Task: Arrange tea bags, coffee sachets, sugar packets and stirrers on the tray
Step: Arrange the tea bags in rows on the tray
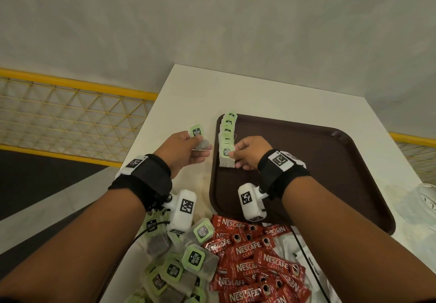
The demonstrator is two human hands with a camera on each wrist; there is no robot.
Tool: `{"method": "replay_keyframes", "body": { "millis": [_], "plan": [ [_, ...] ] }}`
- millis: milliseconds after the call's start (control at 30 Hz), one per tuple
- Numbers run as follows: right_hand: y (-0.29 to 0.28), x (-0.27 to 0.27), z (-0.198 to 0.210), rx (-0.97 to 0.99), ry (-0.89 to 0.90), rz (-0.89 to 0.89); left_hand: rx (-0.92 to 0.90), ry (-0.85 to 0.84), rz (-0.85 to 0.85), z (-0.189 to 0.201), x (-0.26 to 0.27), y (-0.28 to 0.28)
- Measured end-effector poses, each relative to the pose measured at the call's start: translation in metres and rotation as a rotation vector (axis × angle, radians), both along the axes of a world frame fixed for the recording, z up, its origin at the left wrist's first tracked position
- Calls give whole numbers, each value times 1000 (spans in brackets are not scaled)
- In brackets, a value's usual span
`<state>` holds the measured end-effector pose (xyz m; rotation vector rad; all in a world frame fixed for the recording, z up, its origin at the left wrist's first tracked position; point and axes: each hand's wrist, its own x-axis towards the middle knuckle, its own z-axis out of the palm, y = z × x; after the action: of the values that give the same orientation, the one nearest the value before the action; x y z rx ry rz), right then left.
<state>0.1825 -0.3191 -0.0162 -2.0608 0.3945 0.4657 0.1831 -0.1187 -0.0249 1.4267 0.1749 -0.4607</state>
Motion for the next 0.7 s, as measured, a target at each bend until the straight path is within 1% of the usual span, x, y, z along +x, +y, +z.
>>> {"method": "replay_keyframes", "body": {
  "millis": [133, 300, 467, 533, 567, 633, 700],
  "plan": [
    [7, 5, 3, -56, 34, -24, -5, 9, -1, -1, -3, -1],
    [15, 10, 5, -101, 33, -36, 10, 16, 10, 0, -4, -2],
    [12, 11, 6, -179, 33, 4, 129, -44, -13, -1, -4, -1],
    [9, 9, 7, -203, -38, 0, 176, -81, -36, 0, -4, -1],
    [8, 8, 8, -187, -101, -12, 187, -98, -49, 0, -4, -1],
    [7, 5, 11, -72, -205, -6, 206, -128, -70, 0, -4, -3],
    [11, 2, 15, 68, -216, 64, 231, -156, -78, 0, -4, -6]
  ]
}}
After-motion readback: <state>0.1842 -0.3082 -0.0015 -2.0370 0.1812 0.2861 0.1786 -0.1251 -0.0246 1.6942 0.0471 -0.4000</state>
